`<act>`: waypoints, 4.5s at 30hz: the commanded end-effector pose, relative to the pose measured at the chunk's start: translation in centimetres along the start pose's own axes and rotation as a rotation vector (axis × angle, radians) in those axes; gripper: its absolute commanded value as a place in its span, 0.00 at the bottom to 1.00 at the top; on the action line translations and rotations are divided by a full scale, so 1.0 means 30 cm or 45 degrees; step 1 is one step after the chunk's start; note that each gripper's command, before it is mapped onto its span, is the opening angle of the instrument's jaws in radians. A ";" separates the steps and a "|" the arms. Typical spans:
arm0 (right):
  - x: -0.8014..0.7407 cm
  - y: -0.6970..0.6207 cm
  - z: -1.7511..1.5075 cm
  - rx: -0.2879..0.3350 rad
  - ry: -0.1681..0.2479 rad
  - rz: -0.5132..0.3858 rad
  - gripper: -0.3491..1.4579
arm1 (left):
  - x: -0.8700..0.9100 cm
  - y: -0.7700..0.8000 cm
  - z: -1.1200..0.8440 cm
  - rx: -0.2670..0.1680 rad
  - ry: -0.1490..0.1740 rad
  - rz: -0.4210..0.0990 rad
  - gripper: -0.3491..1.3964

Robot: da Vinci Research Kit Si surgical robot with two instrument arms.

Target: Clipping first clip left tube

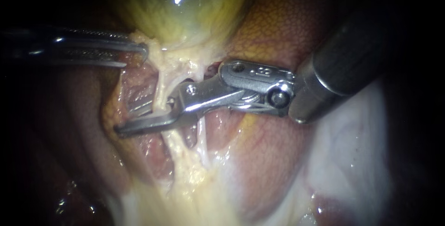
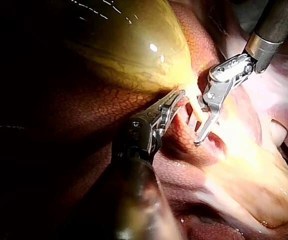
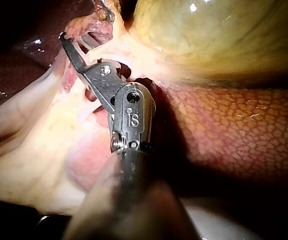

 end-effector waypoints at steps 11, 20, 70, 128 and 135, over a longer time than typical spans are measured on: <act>0.0004 0.0003 0.000 -0.146 0.033 -0.040 0.42 | 0.0001 -0.0001 0.0001 0.000 0.000 0.000 0.00; 0.0008 0.0005 0.000 -0.216 0.047 -0.050 0.45 | 0.0002 -0.0001 0.0001 0.000 0.000 0.000 0.00; -0.0032 -0.0028 -0.019 -0.614 -0.137 0.042 0.44 | 0.0004 0.0000 -0.0006 0.001 0.000 0.001 0.00; -0.0041 -0.0165 -0.010 0.241 0.143 0.248 0.39 | 0.0005 -0.0001 0.0001 -0.001 0.000 0.001 0.00; -0.0072 -0.0193 -0.006 0.271 0.103 0.239 0.36 | 0.0006 0.0004 0.0000 0.000 0.000 0.001 0.00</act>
